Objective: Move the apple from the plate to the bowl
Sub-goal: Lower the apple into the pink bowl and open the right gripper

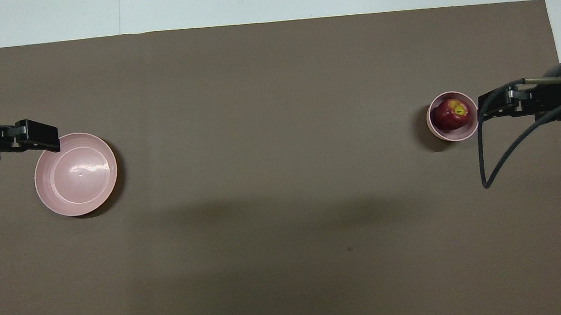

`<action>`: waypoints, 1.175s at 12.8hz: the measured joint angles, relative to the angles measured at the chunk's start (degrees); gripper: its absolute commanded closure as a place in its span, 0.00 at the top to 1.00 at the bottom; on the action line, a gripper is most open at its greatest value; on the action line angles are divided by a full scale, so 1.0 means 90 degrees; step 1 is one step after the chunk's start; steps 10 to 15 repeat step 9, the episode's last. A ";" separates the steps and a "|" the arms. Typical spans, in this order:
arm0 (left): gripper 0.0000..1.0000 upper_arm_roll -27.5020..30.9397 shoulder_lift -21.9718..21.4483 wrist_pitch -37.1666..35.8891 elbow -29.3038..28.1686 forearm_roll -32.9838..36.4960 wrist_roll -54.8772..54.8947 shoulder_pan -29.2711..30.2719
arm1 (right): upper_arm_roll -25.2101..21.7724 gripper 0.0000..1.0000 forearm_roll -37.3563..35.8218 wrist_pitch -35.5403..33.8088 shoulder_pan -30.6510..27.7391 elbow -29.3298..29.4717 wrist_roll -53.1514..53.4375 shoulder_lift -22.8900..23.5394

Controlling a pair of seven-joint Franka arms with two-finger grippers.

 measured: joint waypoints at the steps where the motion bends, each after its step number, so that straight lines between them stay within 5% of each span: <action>1: 1.00 0.0000 0.0000 0.0000 0.0000 0.0000 0.0000 0.0000 | -0.0001 1.00 0.0000 0.0000 -0.0035 -0.0011 -0.0001 0.0010; 15: 1.00 0.0000 0.0000 -0.0002 0.0000 0.0000 0.0000 0.0000 | -0.0060 1.00 0.0000 -0.0006 -0.0052 -0.0016 -0.0002 0.0034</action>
